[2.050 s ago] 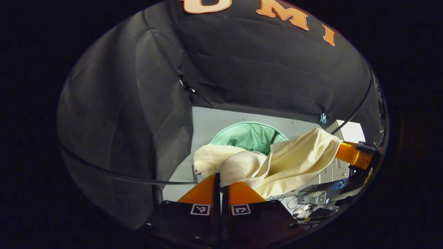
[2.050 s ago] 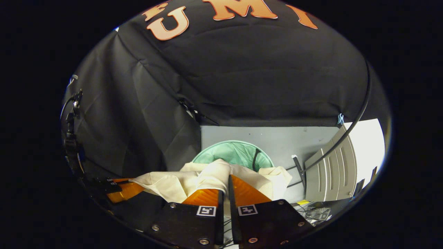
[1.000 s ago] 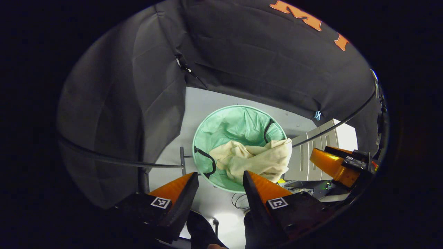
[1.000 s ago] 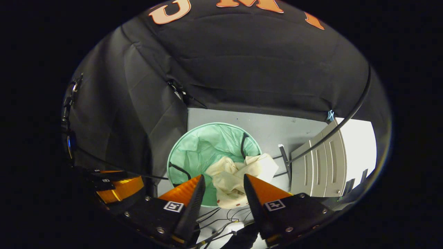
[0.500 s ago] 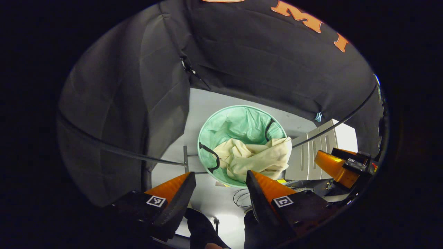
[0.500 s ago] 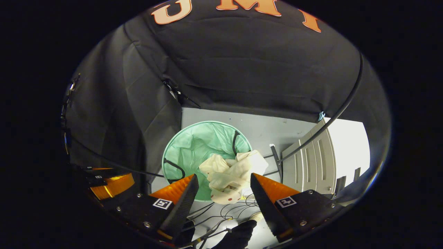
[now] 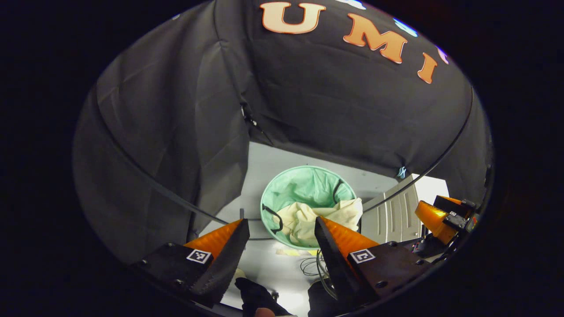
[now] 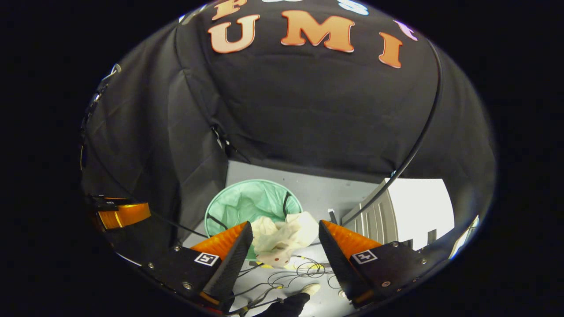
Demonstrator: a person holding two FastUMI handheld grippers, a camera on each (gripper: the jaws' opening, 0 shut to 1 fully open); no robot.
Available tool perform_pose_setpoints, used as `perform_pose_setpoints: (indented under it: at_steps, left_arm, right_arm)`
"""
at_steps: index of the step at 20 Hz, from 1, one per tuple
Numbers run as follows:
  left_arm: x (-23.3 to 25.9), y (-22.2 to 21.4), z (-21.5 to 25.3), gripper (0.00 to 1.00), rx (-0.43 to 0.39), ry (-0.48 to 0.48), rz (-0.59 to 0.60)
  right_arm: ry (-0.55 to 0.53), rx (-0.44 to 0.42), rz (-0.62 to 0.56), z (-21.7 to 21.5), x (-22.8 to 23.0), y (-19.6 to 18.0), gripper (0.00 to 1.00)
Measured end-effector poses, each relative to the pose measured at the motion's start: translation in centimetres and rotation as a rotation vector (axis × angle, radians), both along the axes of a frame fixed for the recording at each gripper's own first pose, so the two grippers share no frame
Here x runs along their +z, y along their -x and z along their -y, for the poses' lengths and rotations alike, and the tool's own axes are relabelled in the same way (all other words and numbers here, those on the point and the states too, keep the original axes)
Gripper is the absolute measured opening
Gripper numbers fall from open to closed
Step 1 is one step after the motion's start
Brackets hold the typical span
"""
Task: Grasp the clothes on the hanger with both hands and then place them into the laundry hamper below.
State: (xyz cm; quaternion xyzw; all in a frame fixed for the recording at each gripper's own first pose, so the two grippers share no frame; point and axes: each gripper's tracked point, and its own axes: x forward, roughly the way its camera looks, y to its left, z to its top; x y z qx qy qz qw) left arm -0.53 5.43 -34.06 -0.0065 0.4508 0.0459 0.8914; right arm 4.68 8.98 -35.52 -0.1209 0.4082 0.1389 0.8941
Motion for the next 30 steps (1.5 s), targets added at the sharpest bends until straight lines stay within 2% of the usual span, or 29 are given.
perform_pose_setpoints:
  at_steps: [11,15,18,21,24,26,27,28,29,30]
  left_arm:
    - [11.7,-1.5,5.2,0.98,-0.101,0.031,0.248]
    - [18.4,-1.9,5.6,0.98,-0.114,0.053,0.404]
    - [21.6,-1.7,5.7,1.0,-0.106,0.091,0.504]
    - [25.0,-2.0,5.3,0.98,-0.106,0.107,0.584]
    - [28.4,-2.6,5.1,1.0,-0.114,0.065,0.665]
    - [31.0,-2.4,5.5,0.98,-0.131,0.033,0.735]
    - [32.3,-1.9,5.9,1.0,-0.14,0.024,0.768]
    - [33.7,-1.7,6.1,0.94,-0.147,0.02,0.801]
    - [34.8,-1.6,6.2,0.94,-0.152,0.015,0.832]
    - [35.8,-1.3,6.2,0.94,-0.156,0.008,0.863]
  right_arm:
    - [-0.105,-0.014,0.278,-0.1,16.6,-0.8,0.94]
    - [-0.128,-0.001,0.36,-0.8,21.9,-0.1,0.94]
    - [-0.155,0.013,0.417,-1.9,25.4,0.6,0.93]
    - [-0.157,0.026,0.487,-2.2,28.6,0.7,0.93]
    - [-0.185,0.045,0.544,-3.1,31.4,0.9,0.93]
    - [-0.191,0.048,0.57,-3.4,32.5,0.7,0.9]
    - [-0.198,0.049,0.579,-3.4,32.7,0.6,0.88]
    - [-0.21,0.045,0.583,-3.4,32.9,0.7,0.88]
    - [-0.223,0.041,0.588,-3.5,33.3,0.9,0.99]
    - [-0.231,0.034,0.595,-3.6,33.5,0.9,0.99]
